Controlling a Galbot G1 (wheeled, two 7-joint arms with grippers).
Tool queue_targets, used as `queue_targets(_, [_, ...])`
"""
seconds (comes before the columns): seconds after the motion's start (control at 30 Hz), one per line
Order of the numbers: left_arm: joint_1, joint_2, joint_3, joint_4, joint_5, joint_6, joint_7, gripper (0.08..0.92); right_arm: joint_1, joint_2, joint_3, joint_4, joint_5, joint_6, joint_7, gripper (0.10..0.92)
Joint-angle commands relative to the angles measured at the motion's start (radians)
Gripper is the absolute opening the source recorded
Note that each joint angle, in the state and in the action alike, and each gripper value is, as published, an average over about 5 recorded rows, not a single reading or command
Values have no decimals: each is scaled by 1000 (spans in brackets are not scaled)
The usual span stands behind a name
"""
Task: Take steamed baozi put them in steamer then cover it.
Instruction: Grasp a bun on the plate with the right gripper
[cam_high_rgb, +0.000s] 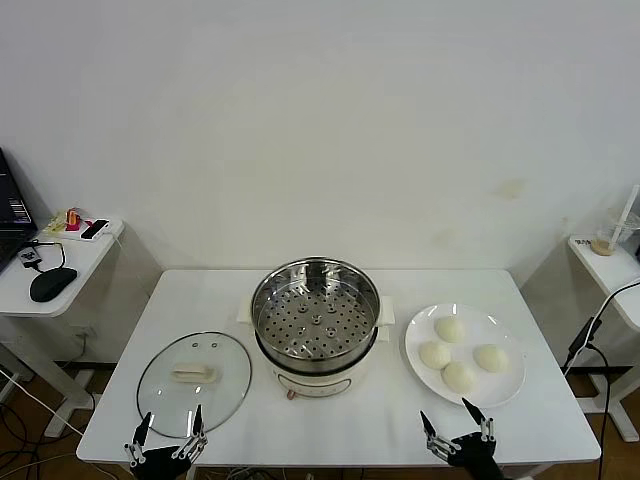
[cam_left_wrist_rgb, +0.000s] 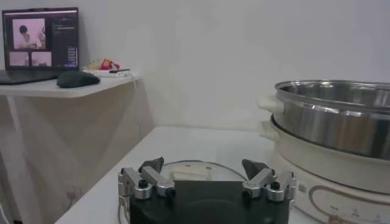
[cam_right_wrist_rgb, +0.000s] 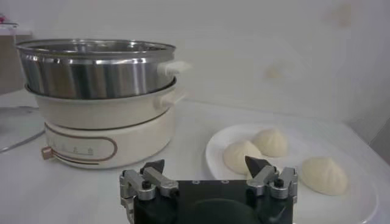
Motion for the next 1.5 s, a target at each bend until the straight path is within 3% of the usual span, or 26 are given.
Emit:
queue_targets(0.03, [-5, 7, -11, -15, 20, 21, 8, 823, 46, -32, 50, -5, -40, -17, 1, 823])
queue_targets(0.23, [-22, 13, -30, -25, 47, 16, 55, 823, 164, -162, 143, -35, -138, -94, -41, 823])
queue_targets(0.5, [-34, 22, -45, -28, 117, 18, 110, 823, 377, -472, 171, -199, -260, -199, -248, 823])
queue_targets(0.77, [-52, 30, -50, -27, 129, 35, 130, 823, 800, -731, -151, -462, -465, -79, -539, 823])
queue_targets(0.97, [-70, 27, -53, -31, 127, 50, 129, 823, 1197, -781, -562, -605, -524, -2, -752, 823])
queue_targets(1.2, [-91, 29, -56, -23, 125, 57, 131, 823, 1609, -799, -1056, -680, -479, 60, -943, 823])
queue_targets(1.5, [-124, 32, -73, -16, 115, 67, 135, 823, 1803, -639, -1322, -854, -444, 80, -956, 823])
